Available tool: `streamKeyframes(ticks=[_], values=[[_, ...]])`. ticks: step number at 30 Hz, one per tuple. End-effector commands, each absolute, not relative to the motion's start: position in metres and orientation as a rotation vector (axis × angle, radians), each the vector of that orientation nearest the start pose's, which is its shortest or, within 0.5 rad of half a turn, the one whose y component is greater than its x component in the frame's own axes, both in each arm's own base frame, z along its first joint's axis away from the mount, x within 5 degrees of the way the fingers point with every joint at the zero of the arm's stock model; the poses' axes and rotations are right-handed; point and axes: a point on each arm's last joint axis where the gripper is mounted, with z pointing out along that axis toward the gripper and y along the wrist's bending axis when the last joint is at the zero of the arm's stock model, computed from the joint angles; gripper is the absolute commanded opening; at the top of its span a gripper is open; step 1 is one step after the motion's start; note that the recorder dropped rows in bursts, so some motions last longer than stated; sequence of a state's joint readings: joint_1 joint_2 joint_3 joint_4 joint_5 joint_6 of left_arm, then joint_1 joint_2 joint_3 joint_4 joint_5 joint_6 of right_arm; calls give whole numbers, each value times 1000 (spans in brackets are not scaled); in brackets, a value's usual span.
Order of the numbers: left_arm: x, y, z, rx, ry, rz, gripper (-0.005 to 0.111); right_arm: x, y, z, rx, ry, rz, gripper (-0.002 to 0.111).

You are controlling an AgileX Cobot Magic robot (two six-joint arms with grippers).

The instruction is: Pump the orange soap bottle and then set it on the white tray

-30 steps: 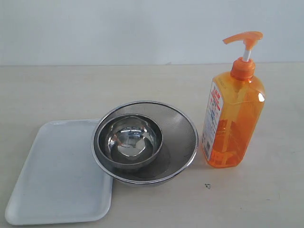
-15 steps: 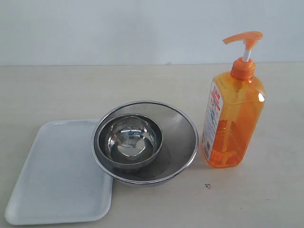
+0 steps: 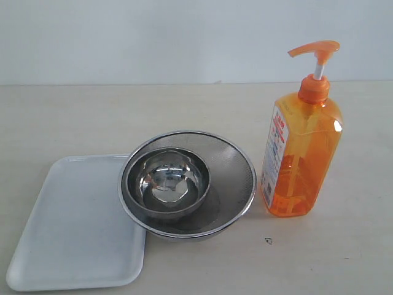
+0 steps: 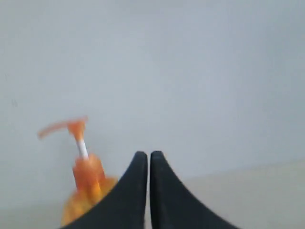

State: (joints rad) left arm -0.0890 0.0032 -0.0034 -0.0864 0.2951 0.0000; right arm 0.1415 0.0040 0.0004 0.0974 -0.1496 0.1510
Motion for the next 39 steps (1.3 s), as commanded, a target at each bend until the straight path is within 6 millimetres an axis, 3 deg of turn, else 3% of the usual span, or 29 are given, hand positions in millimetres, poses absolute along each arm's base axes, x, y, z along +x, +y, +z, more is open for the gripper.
streamKeyframes(ticks=[1,4,8,11,15,21,23,25,29,32,39], values=[[54,-7,186,13,1781,-152,5,42,-1,255,173,981,422,0],[54,-7,186,13,1781,-152,5,37,1,268,120,930,394,0],[54,-7,186,13,1781,-152,5,23,4,305,32,833,358,0],[54,-7,186,13,1781,-152,5,21,5,332,35,866,402,0],[54,-7,186,13,1781,-152,5,30,6,366,71,867,470,0],[54,-7,186,13,1781,-152,5,57,11,402,149,902,632,0],[54,-7,186,13,1781,-152,5,66,15,408,77,929,565,0],[54,-7,186,13,1781,-152,5,76,21,407,-9,964,492,0],[54,-7,186,13,1781,-152,5,97,25,398,25,1068,553,0],[54,-7,186,13,1781,-152,5,109,31,387,-88,1162,446,0],[54,-7,186,16,1781,-149,5,120,34,337,-108,1182,449,0]])
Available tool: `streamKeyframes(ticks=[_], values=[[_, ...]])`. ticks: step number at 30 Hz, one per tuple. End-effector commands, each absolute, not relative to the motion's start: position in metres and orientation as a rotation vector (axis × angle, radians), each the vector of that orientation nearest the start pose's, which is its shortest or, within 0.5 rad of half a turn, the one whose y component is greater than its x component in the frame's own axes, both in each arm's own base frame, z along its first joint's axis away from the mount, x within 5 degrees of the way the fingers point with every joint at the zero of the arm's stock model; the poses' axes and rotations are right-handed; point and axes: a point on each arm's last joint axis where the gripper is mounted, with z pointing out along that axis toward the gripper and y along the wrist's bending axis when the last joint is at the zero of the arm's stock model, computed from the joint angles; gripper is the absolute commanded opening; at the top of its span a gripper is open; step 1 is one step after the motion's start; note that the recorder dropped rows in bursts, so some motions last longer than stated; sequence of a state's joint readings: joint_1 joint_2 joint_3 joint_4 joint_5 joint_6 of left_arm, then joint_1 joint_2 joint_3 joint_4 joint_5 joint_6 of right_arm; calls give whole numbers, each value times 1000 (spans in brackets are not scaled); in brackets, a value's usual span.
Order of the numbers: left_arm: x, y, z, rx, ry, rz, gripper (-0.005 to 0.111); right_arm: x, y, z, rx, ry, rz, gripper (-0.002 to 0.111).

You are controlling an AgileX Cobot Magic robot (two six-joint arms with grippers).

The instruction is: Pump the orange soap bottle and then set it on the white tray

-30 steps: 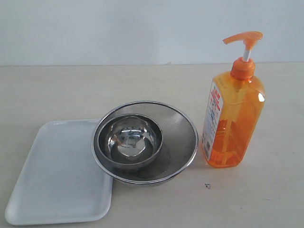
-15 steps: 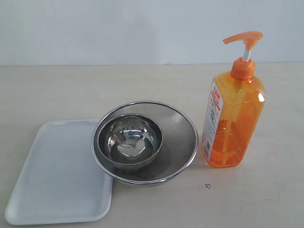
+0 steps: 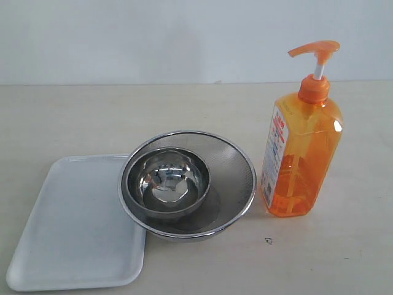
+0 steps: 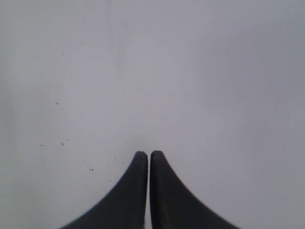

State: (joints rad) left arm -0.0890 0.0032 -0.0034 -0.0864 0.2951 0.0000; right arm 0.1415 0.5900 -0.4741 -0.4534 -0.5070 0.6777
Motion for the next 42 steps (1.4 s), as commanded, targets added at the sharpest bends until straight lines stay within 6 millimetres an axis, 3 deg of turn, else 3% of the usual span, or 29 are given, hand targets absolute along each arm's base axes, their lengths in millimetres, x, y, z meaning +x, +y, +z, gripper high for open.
streamKeyframes(ticks=[1,9,15,23,27,42], values=[[54,-7,186,16,1781,-149,5,122,33,329,-102,1202,434,0],[54,-7,186,16,1781,-149,5,117,31,261,-88,1323,414,0],[54,-7,186,16,1781,-149,5,108,31,227,-124,1406,371,0],[54,-7,186,16,1781,-149,5,107,31,223,-129,1431,365,0],[54,-7,186,16,1781,-149,5,118,30,228,-112,1509,345,0],[54,-7,186,16,1781,-149,5,150,38,196,-106,1683,391,0]])
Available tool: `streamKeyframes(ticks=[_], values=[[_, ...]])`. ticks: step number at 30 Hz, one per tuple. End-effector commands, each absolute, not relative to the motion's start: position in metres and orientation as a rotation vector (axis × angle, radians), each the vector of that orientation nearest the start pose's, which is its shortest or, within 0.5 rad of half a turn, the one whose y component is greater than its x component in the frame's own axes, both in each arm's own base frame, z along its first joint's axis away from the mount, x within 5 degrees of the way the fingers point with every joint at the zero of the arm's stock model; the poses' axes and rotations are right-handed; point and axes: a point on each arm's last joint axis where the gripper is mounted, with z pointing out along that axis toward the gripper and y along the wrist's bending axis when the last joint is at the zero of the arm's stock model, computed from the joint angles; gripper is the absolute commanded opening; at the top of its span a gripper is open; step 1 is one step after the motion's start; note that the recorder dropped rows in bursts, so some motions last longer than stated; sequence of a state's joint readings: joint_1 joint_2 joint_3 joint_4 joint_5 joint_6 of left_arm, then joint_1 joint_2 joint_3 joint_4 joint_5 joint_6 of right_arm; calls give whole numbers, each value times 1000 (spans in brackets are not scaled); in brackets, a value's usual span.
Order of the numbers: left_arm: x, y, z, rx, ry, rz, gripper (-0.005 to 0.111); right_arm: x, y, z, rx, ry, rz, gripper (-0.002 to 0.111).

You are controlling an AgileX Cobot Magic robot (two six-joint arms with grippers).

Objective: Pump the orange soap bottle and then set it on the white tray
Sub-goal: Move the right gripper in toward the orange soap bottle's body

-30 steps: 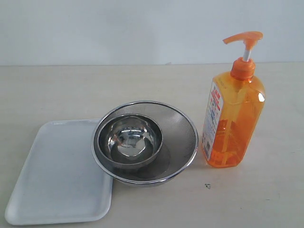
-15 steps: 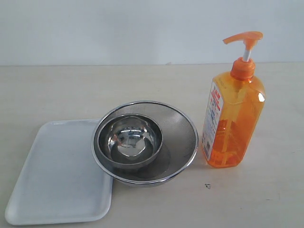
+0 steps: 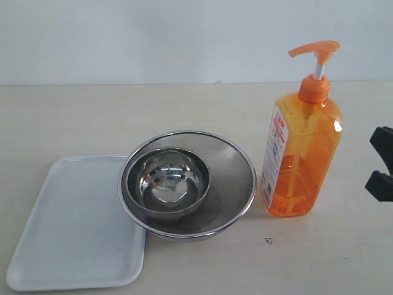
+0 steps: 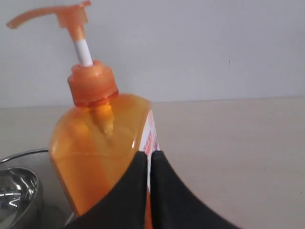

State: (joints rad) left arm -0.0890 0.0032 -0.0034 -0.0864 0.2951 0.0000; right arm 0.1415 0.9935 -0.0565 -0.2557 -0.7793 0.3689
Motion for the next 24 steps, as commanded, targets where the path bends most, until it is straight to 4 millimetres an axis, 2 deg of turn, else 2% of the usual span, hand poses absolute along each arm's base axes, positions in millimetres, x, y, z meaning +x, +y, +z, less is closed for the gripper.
streamKeyframes(ticks=[1,10,24], values=[[54,-7,186,16,1781,-149,5,149,38,195,-112,1687,385,0],[54,-7,186,16,1781,-149,5,138,37,183,-137,1719,385,0],[54,-7,186,16,1781,-149,5,135,44,189,-221,1648,425,0]])
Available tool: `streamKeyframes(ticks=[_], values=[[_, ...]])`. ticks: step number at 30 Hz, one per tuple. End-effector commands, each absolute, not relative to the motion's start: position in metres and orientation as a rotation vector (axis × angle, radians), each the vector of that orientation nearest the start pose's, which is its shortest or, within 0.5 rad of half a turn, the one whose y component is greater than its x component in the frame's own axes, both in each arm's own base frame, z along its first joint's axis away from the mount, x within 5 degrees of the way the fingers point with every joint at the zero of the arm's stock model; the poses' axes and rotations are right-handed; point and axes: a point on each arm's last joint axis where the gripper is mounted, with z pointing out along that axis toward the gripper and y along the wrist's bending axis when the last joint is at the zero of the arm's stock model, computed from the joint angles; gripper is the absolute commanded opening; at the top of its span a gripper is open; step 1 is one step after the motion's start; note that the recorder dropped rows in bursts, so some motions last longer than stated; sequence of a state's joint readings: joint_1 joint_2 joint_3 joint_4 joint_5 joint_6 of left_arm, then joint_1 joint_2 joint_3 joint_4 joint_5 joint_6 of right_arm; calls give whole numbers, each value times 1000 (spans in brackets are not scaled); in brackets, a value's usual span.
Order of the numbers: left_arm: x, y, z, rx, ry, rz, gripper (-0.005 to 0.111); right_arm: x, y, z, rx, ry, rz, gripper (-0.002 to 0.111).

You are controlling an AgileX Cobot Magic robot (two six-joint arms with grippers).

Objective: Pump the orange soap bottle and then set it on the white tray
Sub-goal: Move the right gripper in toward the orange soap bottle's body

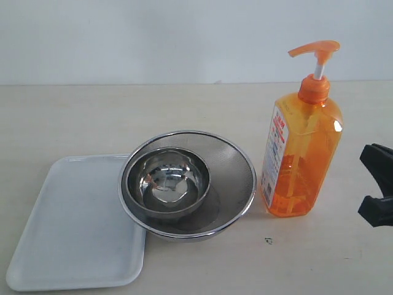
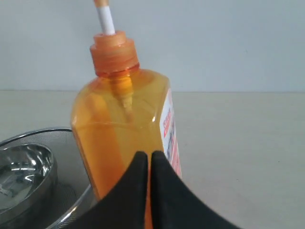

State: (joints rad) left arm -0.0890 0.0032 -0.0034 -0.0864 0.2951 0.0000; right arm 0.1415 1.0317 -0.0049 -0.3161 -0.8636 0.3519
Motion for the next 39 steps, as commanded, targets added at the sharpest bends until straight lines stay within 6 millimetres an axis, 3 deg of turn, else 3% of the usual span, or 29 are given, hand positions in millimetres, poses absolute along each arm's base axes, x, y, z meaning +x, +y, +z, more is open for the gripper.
streamKeyframes(ticks=[1,5,8,11,15,17,27,32,39], values=[[54,-7,186,16,1781,-149,5,135,44,188,-230,1649,431,0],[54,-7,186,16,1781,-149,5,132,50,191,-296,1617,476,1],[54,-7,186,16,1781,-149,5,131,52,193,-296,1595,516,14],[54,-7,186,16,1781,-149,5,131,52,192,-298,1599,515,41],[54,-7,186,16,1781,-149,5,130,54,192,-336,1600,519,88],[54,-7,186,16,1781,-149,5,130,54,192,-337,1600,518,103],[54,-7,186,16,1781,-149,5,135,55,197,-338,1584,512,105],[54,-7,186,16,1781,-149,5,160,57,196,-327,1654,510,105],[54,-7,186,16,1781,-149,5,164,59,197,-334,1595,513,105]])
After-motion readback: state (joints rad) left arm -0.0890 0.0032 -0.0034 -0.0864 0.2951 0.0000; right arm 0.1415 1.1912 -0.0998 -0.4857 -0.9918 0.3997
